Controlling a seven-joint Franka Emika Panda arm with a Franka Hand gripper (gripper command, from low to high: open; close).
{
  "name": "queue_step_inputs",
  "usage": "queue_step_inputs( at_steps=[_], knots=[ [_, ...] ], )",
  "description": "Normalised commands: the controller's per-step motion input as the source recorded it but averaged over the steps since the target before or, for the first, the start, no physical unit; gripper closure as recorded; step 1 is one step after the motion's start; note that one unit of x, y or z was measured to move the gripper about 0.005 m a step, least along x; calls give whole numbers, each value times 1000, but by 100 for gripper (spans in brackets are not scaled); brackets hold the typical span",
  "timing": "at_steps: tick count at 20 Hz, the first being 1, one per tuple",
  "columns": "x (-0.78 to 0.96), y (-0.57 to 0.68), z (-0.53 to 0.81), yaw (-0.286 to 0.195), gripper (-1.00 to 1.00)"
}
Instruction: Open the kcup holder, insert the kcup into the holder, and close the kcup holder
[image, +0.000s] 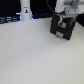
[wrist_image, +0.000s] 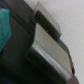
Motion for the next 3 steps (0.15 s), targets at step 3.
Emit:
queue_step_inputs(
  at_steps=[3],
  knots=[
    [19, -4, 73, -5, -100]
  ],
)
